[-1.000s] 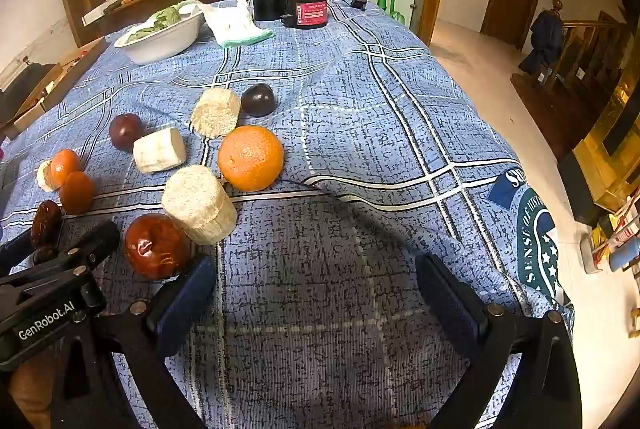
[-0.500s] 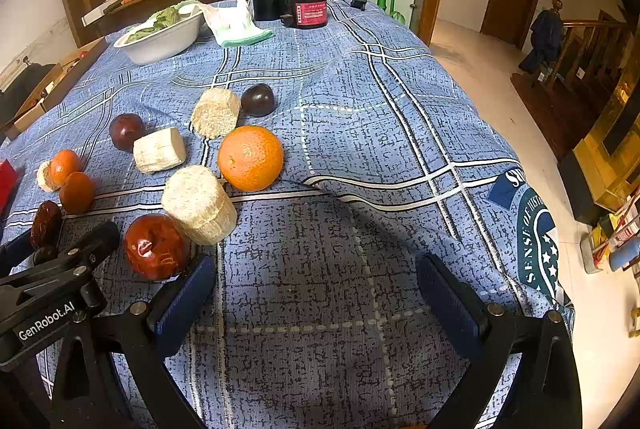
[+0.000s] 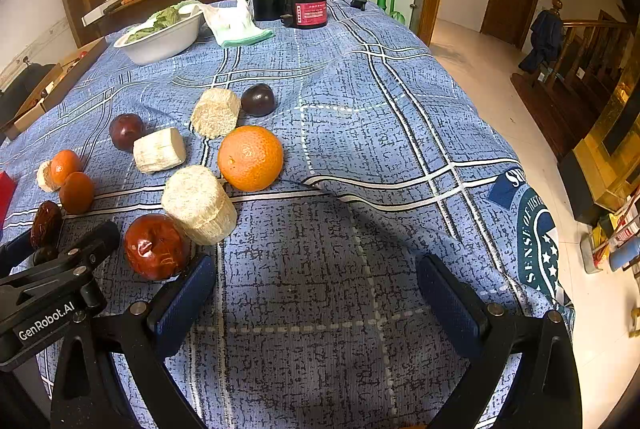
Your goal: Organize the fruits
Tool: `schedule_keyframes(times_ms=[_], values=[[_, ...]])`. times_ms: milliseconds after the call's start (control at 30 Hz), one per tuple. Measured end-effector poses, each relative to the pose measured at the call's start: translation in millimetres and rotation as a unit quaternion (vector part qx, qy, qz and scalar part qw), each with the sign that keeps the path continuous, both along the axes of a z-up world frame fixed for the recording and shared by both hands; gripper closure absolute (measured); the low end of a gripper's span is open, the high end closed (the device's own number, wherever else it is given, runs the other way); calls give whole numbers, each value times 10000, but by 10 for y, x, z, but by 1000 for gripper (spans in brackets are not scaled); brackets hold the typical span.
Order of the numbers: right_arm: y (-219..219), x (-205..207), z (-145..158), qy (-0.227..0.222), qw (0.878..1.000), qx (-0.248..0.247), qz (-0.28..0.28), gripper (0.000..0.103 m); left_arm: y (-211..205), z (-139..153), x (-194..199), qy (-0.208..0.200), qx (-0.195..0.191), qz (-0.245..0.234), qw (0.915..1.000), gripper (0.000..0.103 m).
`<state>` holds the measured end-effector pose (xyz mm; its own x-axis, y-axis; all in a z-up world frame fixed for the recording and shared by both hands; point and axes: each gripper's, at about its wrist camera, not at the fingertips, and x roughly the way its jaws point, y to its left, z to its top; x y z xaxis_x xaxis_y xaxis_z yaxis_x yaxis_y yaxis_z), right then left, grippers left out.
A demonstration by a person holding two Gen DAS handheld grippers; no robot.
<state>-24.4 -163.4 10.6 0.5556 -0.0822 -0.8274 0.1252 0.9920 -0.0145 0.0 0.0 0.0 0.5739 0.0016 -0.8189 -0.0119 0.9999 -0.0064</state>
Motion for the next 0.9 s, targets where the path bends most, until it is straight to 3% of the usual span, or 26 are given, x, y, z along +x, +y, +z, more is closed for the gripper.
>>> schedule_keyframes(times_ms=[900], values=[[-3, 5, 0, -16, 10000, 39, -82, 1, 0, 0, 0, 0, -2, 0, 10000, 1]])
